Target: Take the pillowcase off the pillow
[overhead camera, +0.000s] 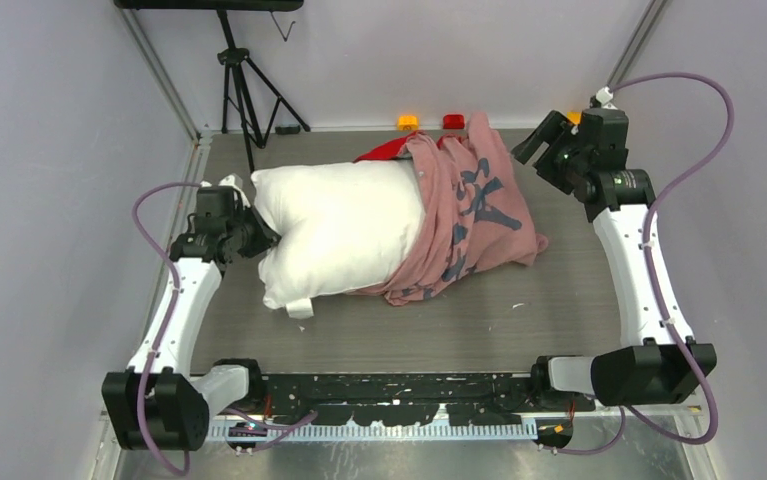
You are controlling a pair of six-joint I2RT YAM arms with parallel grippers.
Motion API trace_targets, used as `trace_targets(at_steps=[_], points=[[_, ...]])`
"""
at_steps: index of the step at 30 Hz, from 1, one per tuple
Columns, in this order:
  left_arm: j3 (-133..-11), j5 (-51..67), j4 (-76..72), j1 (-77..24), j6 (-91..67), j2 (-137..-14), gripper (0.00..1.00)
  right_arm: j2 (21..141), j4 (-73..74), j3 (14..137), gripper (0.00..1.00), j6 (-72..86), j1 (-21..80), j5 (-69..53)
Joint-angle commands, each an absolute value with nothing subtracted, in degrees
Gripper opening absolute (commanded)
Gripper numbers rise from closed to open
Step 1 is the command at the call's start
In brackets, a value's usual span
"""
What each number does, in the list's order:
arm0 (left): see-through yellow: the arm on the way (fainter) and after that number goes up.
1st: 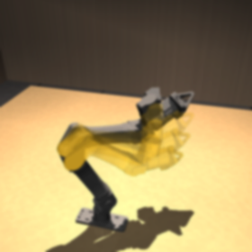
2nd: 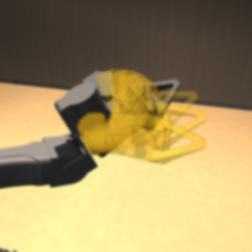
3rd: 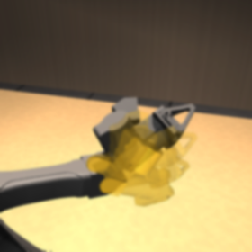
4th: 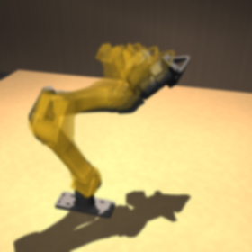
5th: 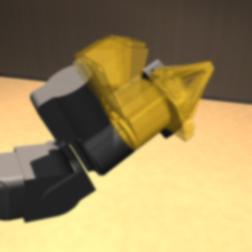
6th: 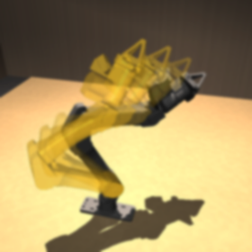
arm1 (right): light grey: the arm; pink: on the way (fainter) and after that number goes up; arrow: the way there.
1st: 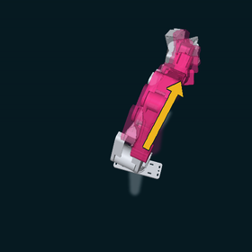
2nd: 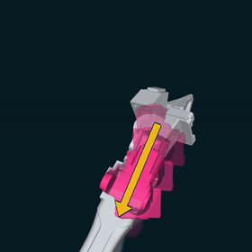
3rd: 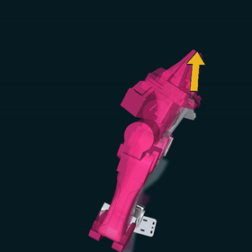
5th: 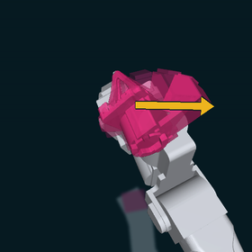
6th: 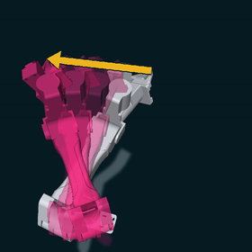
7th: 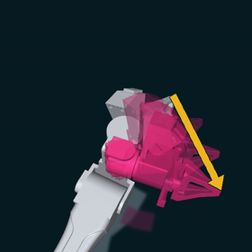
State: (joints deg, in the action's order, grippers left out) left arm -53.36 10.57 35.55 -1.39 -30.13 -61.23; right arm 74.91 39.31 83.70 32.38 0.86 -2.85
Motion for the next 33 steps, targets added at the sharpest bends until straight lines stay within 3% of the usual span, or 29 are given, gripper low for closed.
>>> trace_targets(at_steps=[1,4,5,7,8,9,12,16,22,29,33], points=[[-57.6,6.8,29.8,-0.6,-32.5,-63.5,0.0,71.7,40.5,81.1,0.82,34.7,0.8,-5.0],[-62.8,3.2,30.3,-0.3,-33.3,-65.0,0.04,69.8,40.3,78.9,0.82,34.6,1.0,-5.9],[-64.5,2.7,31.1,-0.3,-33.4,-65.3,0.2,69.3,40.4,78.5,0.82,34.5,1.6,-6.2],[-66.4,2.3,32.6,-0.3,-33.4,-64.9,0.68,69.2,42.4,79.3,0.82,32.9,5.1,-3.8],[-66.5,1.9,33.1,-0.3,-33.4,-64.2,0.84,69.5,44.5,80.4,0.82,32.0,8.1,-1.0],[-66.5,1.6,33.7,-0.3,-33.4,-63.3,0.94,69.9,46.3,81.3,0.82,31.1,11.6,4.2],[-66.4,1.4,36.4,-0.3,-32.9,-59.7,0.99,70.1,48.2,82.0,0.83,30.7,20.2,13.4],[-67.0,2.3,39.1,-0.3,-32.1,-53.4,1.0,67.9,46.7,79.9,0.85,32.9,25.2,13.7],[-63.8,14.1,40.7,-2.8,-37.2,-50.6,0.94,67.3,48.5,79.1,0.87,35.2,32.1,10.9],[-60.4,-7.4,39.4,-27.6,-38.8,-53.6,0.95,67.4,44.1,76.1,0.88,37.9,44.0,13.9],[-63.9,-16.9,43.9,-36.1,-36.8,-56.9,0.97,69.1,42.8,75.6,0.88,41.4,51.6,17.6]])
